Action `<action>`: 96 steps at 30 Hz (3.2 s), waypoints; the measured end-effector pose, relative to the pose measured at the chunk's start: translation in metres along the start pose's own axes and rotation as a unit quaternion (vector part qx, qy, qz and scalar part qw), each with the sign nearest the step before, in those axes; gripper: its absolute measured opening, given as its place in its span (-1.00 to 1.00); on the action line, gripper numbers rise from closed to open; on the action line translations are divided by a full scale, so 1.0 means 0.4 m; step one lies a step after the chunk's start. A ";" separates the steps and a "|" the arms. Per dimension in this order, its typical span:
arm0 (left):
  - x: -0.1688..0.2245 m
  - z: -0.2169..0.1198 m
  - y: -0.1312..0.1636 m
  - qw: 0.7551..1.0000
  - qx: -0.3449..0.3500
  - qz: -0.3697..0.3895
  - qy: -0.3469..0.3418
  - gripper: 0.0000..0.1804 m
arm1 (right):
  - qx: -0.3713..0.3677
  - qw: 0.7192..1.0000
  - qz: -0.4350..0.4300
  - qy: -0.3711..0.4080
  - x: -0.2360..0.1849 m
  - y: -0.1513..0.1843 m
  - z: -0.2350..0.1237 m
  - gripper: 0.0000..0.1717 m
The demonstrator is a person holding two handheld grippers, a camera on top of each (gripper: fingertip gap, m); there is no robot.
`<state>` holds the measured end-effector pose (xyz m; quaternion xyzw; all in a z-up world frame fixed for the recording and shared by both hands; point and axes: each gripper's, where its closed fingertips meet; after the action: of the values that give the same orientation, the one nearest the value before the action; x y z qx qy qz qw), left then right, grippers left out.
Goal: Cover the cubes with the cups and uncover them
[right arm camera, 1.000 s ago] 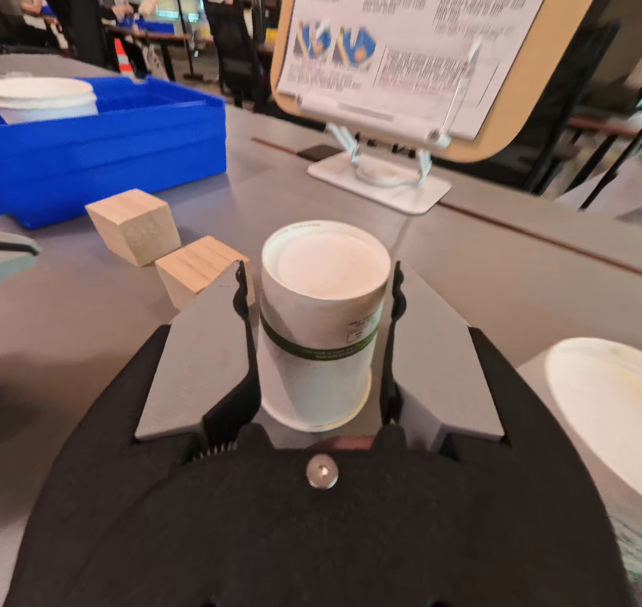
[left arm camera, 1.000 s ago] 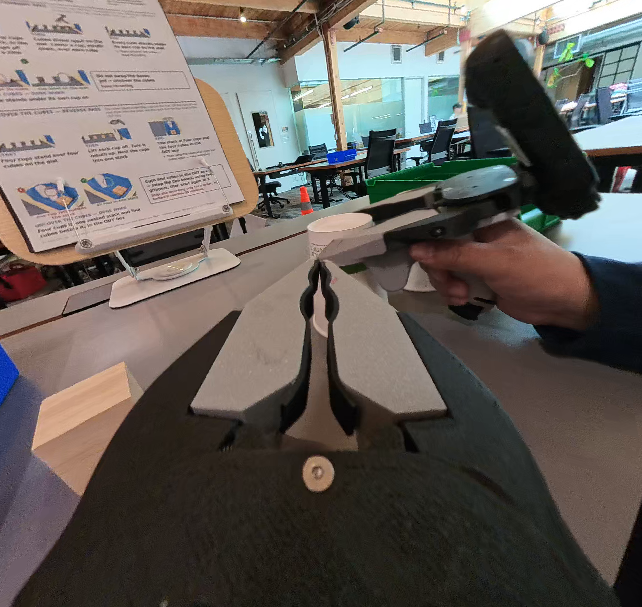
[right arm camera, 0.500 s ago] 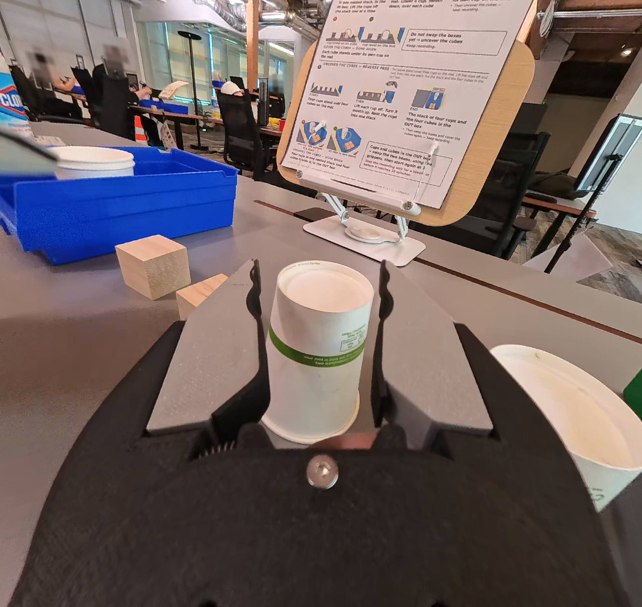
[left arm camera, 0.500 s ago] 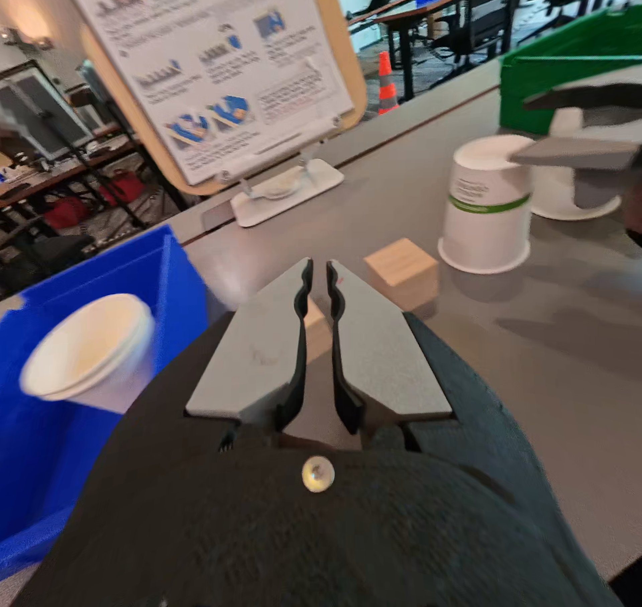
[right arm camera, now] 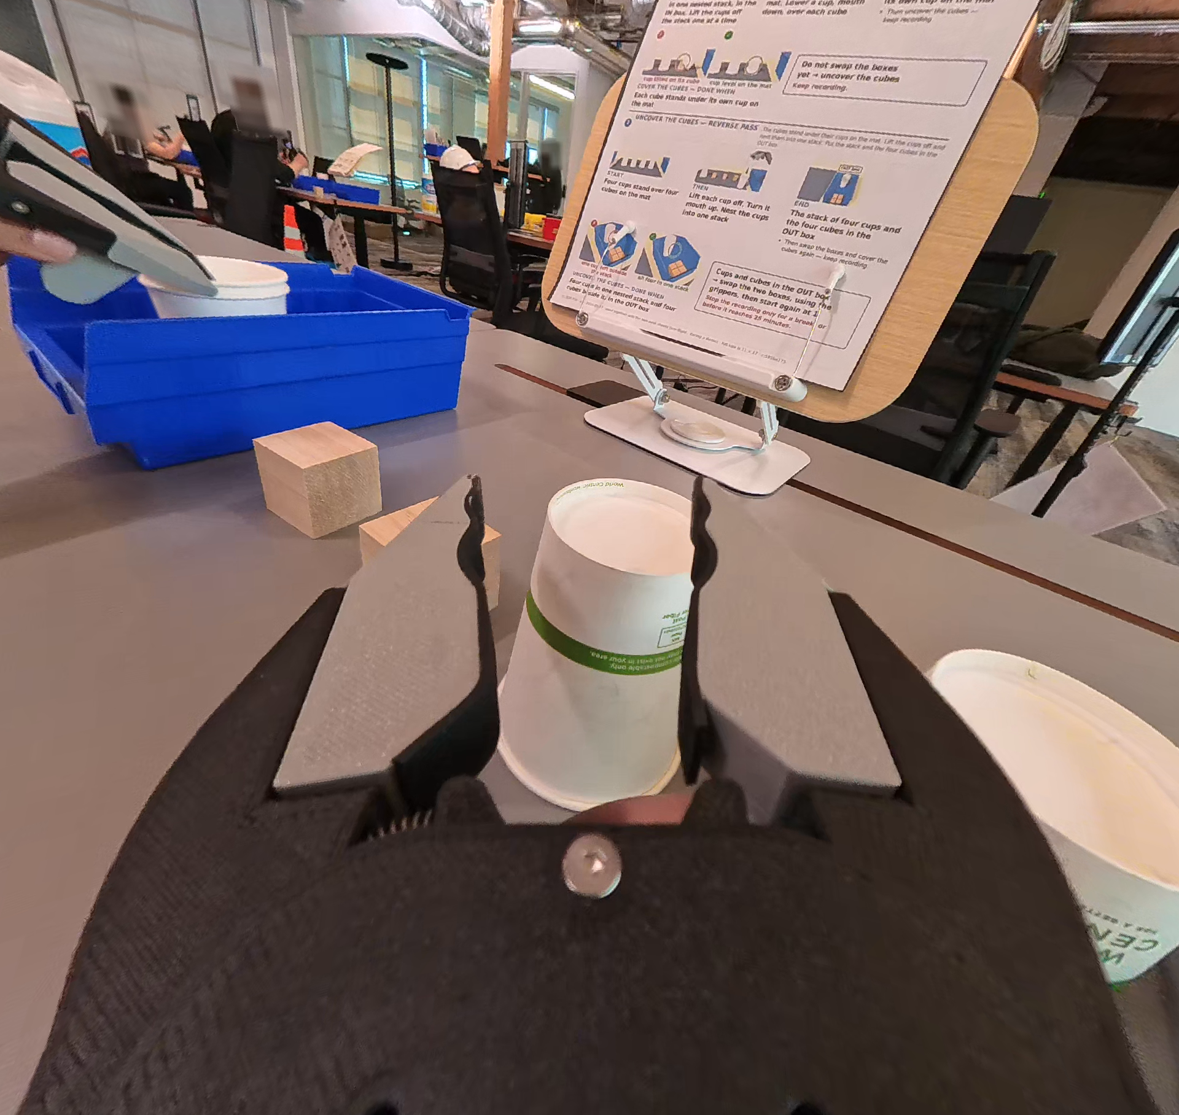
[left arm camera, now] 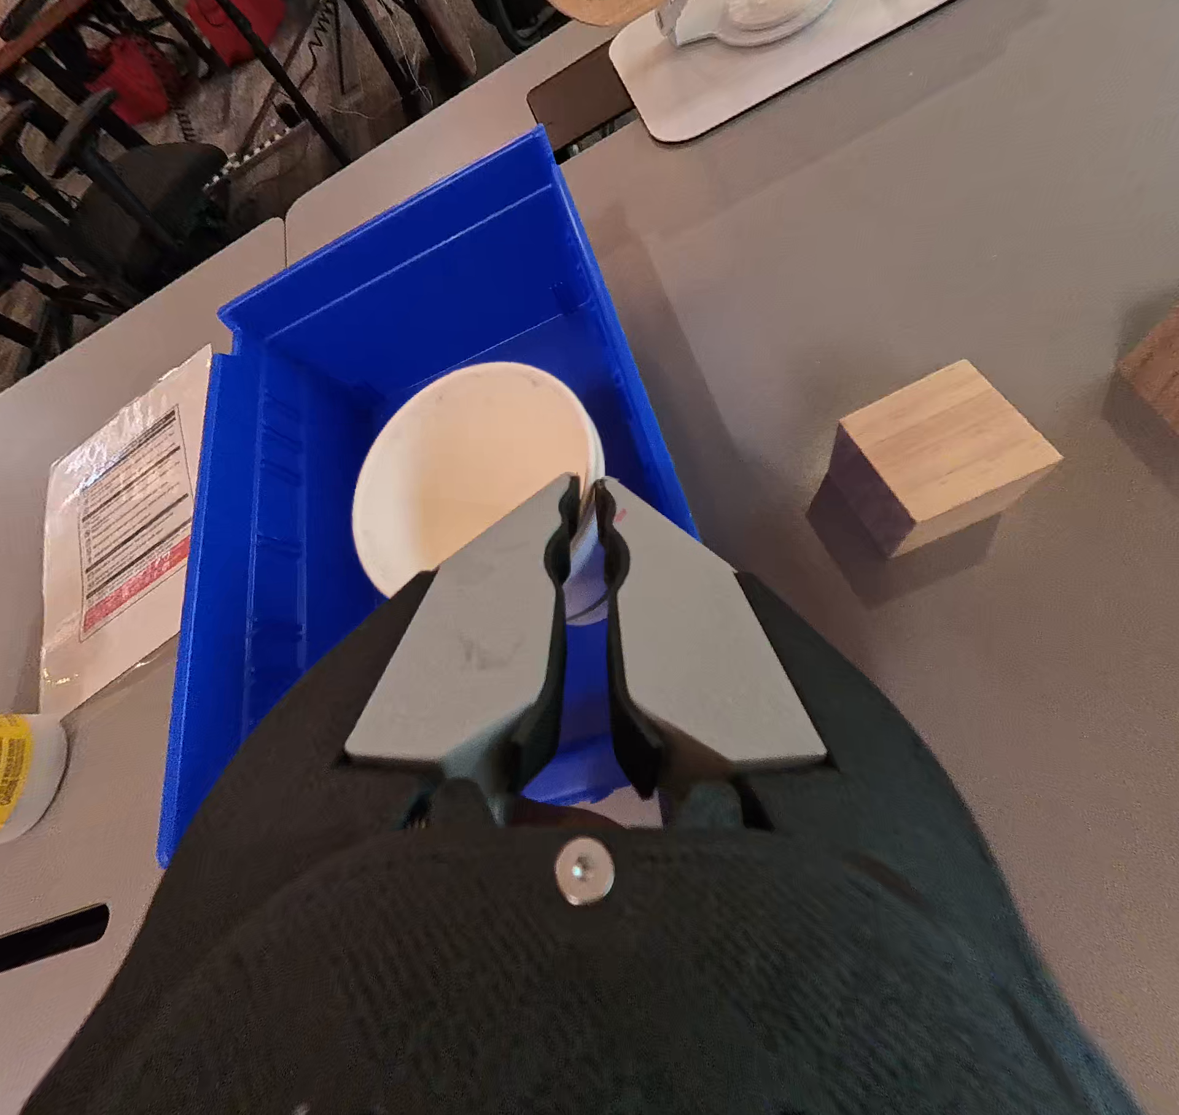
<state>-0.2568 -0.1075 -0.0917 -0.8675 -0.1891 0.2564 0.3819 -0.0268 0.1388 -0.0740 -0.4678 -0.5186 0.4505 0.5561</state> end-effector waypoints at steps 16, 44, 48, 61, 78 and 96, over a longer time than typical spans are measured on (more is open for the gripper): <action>-0.071 -0.113 -0.127 0.994 0.038 0.041 -0.092 -0.98 | -0.006 1.000 -0.010 -0.027 -0.032 0.006 0.000 -0.28; 0.832 -0.335 -0.244 0.877 0.421 -0.014 0.231 -0.98 | 0.080 0.763 0.425 -0.480 -0.162 -0.179 -0.147 0.12; 0.897 -0.254 -0.160 0.896 0.331 0.037 0.295 -0.97 | 0.063 0.778 0.413 -0.470 -0.178 -0.163 -0.133 0.21; 0.720 -0.131 -0.077 0.952 0.266 0.107 0.108 -1.00 | 0.091 0.921 0.224 -0.305 -0.167 -0.131 -0.045 -0.01; 0.510 -0.074 -0.043 0.970 0.237 0.007 0.052 -0.89 | -0.026 0.989 0.107 -0.098 -0.201 0.011 0.208 -0.07; 0.396 -0.088 -0.076 0.981 0.187 -0.023 0.041 -0.82 | 0.057 0.993 0.043 -0.097 -0.222 -0.064 0.132 -0.21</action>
<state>-0.1140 -0.0252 -0.0960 -0.7859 -0.1416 0.2424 0.5510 -0.0842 0.0499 -0.0612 -0.4111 -0.5232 0.5460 0.5091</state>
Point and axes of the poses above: each gripper's, where its closed fingertips meet, z out along the fingers, y out of its underside, x = y × z across the jaws, and after that the axes turned 3 degrees about y, right-handed
